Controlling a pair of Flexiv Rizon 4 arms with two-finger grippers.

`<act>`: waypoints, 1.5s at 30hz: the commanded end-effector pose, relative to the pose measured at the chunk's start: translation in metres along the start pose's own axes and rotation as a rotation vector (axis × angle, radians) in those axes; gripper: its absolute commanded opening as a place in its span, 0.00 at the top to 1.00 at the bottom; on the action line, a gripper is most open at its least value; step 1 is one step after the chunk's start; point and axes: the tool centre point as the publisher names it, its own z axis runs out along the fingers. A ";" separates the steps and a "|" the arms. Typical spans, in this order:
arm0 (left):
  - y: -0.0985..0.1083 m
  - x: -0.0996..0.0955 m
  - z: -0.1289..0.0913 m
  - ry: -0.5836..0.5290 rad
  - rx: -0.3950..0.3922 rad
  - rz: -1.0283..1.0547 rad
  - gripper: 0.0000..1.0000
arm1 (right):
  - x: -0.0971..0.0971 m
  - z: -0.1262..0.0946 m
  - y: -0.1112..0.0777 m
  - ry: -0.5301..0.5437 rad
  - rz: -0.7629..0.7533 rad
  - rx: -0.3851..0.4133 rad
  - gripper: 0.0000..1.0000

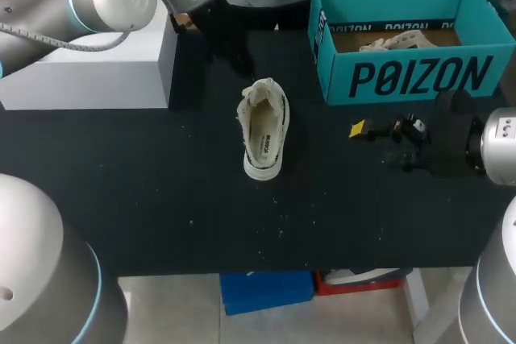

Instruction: Take the shoe out of the shoebox, open the shoe tongue, remove and reinsert the insole, then place the shoe into the shoebox

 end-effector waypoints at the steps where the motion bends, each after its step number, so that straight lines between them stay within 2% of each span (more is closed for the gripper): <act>1: 0.015 -0.007 0.012 -0.067 -0.086 -0.098 1.00 | 0.000 -0.002 0.000 0.002 0.000 0.002 0.00; 5: 0.030 -0.015 0.026 -0.038 -0.104 -0.105 1.00 | 0.000 -0.002 0.000 0.002 0.000 0.002 0.00; 12: 0.028 -0.018 0.053 0.043 -0.073 -0.064 1.00 | 0.000 -0.002 0.000 0.002 0.000 0.002 0.00; 24: 0.000 0.034 0.092 0.201 0.005 -0.039 1.00 | 0.000 -0.002 0.000 0.002 0.000 0.002 0.00; 32: -0.011 0.048 0.116 0.260 0.033 -0.017 1.00 | 0.000 -0.002 0.000 0.002 0.000 0.002 0.00; 37: -0.015 0.045 0.100 0.253 0.031 -0.014 1.00 | 0.000 -0.002 0.000 0.002 0.000 0.002 0.00; 42: -0.023 0.040 0.065 0.225 0.032 -0.041 1.00 | 0.000 -0.002 0.000 0.002 0.000 0.002 0.00; 45: -0.031 0.043 0.044 0.175 0.074 -0.146 1.00 | 0.000 -0.002 0.000 0.002 0.000 0.002 0.00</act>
